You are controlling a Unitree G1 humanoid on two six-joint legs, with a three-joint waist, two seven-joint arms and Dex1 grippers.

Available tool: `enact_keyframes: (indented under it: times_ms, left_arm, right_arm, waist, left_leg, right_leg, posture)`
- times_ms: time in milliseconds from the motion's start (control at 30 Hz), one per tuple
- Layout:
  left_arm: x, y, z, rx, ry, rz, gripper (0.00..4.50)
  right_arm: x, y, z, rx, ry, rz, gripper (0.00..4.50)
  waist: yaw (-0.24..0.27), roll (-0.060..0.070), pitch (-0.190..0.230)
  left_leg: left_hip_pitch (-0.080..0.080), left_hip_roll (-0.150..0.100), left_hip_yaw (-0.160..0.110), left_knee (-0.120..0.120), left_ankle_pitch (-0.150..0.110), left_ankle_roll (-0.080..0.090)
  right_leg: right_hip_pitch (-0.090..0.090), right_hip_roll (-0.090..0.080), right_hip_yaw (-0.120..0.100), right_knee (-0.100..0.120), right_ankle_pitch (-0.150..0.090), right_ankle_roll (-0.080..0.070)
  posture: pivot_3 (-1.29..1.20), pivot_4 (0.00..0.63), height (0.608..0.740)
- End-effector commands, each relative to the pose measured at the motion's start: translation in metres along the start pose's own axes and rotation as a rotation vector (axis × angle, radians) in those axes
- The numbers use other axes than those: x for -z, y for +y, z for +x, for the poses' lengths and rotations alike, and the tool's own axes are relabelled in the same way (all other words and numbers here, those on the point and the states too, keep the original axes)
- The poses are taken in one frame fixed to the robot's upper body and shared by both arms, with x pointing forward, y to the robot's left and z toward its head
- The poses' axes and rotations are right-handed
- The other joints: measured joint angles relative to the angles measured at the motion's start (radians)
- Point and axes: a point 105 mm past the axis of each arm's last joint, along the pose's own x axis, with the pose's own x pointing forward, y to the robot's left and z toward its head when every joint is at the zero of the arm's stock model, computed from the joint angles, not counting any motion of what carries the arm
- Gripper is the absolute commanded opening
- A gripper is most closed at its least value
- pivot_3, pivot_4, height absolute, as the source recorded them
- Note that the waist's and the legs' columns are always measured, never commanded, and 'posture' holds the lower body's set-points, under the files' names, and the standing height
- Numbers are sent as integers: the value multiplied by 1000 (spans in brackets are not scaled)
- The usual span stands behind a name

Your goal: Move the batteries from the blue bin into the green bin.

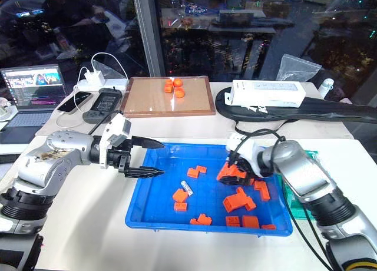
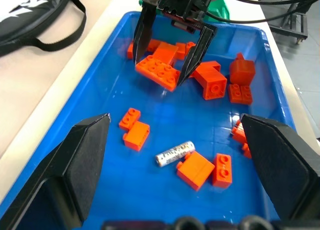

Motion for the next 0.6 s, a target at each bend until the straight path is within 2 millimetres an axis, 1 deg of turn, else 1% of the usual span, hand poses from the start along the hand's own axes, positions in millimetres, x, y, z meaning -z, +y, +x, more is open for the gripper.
enact_keyframes:
  times_ms: [33,100,167,267,333,433,500,600]
  left_arm:
    - [-9,1,-1,4,-8,45,4500]
    - [-8,2,-2,5,-4,44,4500]
    - [-8,1,-2,6,-2,44,4500]
    - [-8,1,-3,6,-1,44,4500]
    - [-8,0,-3,5,1,42,4500]
    - [-7,0,-5,3,5,41,4500]
    - [-7,0,-5,0,6,41,4500]
    - [-6,1,-6,-13,16,47,4500]
  right_arm:
    - [-29,4,-7,0,-97,-60,4464]
    - [-40,9,-3,-7,-131,-86,4464]
    - [-52,18,1,-42,-167,-103,4464]
    - [-69,36,6,-123,-225,-117,4464]
    - [-78,53,13,-190,-251,-128,4464]
    - [-80,69,26,-245,-247,-141,4464]
    - [-75,73,36,-242,-209,-190,4464]
    - [-76,83,46,-282,-207,-183,4464]
  waist:
    - [-8,0,0]
    - [-16,0,0]
    - [-17,0,0]
    - [-16,0,0]
    - [-13,0,0]
    - [-11,0,0]
    - [-10,0,0]
    - [-11,0,0]
  left_leg:
    - [0,0,0,0,0,0]
    - [0,1,-1,-1,0,0]
    - [0,1,-1,-1,0,0]
    - [0,0,-2,-1,0,0]
    - [0,0,-1,-1,0,0]
    - [0,0,-1,0,0,0]
    - [0,0,-1,0,0,0]
    - [0,0,-1,0,0,0]
  right_leg:
    - [0,0,0,0,0,0]
    - [0,1,0,0,0,0]
    - [0,1,0,1,0,0]
    - [0,1,0,1,0,0]
    - [0,1,0,1,0,0]
    - [1,1,-1,1,0,0]
    - [0,1,-1,1,0,0]
    - [0,1,-1,1,0,0]
  posture:
    - [0,150,740]
    - [0,150,740]
    - [0,150,740]
    - [0,150,740]
    - [0,150,740]
    - [0,150,740]
    - [0,150,740]
    - [0,150,740]
